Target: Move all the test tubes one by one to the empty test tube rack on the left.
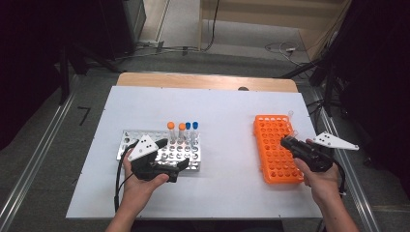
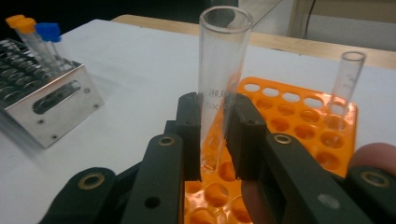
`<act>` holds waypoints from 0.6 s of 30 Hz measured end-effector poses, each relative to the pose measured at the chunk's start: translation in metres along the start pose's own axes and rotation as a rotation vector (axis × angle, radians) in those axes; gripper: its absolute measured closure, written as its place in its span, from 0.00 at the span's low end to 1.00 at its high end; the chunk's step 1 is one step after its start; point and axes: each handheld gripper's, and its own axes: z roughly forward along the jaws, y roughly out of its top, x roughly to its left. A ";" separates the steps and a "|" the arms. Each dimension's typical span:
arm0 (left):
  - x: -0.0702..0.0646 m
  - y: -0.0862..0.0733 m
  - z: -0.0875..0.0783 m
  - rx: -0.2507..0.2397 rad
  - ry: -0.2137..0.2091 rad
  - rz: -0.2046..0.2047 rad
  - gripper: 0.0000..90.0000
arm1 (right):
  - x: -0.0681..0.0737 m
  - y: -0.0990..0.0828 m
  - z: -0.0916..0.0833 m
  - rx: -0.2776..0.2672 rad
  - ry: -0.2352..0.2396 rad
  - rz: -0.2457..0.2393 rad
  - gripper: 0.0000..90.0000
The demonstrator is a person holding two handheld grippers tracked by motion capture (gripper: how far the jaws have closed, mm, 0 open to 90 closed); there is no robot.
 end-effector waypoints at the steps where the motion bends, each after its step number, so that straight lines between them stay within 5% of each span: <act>1: 0.000 0.000 0.000 0.001 0.001 0.000 0.01 | 0.003 0.000 0.000 0.001 0.006 -0.006 0.82; 18: -0.010 0.001 0.004 0.002 -0.027 0.019 0.01 | 0.048 -0.001 0.008 0.018 0.115 -0.059 0.82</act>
